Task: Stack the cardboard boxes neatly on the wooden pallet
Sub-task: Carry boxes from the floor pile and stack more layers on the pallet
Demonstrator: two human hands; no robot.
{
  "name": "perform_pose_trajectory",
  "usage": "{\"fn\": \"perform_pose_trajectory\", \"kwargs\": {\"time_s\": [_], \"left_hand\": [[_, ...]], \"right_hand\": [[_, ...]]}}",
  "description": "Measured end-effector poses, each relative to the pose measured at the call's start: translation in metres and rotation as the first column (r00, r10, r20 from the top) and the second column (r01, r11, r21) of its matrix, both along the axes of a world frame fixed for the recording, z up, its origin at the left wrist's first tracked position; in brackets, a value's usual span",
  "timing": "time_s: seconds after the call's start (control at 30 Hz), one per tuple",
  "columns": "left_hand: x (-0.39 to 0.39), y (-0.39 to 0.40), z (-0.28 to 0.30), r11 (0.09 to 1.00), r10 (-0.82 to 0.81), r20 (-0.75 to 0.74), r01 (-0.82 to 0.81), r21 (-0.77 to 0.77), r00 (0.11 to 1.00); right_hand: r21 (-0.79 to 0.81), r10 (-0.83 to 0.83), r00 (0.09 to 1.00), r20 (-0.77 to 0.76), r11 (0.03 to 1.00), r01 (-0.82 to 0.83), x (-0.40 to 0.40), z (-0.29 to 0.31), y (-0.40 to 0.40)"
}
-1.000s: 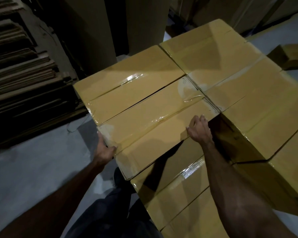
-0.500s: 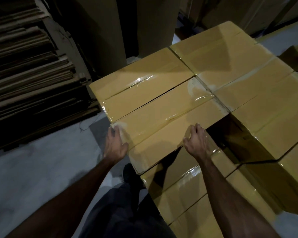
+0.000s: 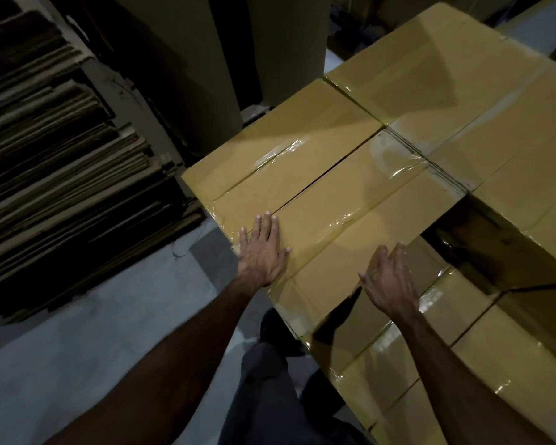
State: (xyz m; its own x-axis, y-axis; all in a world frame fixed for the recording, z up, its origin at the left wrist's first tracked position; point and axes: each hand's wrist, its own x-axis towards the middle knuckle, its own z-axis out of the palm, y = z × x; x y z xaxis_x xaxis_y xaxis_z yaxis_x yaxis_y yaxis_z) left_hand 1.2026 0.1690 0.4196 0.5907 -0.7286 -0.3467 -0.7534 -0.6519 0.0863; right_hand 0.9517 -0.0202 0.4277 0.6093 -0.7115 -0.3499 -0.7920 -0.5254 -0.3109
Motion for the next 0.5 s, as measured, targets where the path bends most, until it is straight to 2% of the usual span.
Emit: {"fn": "perform_pose_trajectory", "kwargs": {"time_s": [0.33,0.43,0.5], "left_hand": [[-0.001,-0.001,-0.007,1.0,-0.006,0.014,0.006,-0.008,1.0],[-0.001,0.003,-0.01,0.996,0.014,-0.018,-0.015,-0.09,1.0],[-0.007,0.011,-0.013,0.969,0.126,-0.028,-0.129,-0.212,0.992]], "right_hand": [[-0.002,-0.016,0.999,-0.046,1.0,0.016,0.007,0.005,0.002],[0.0,-0.007,0.999,-0.052,1.0,0.007,0.004,0.007,0.002],[-0.03,0.017,0.998,-0.054,0.999,-0.019,0.002,0.008,0.003]]}}
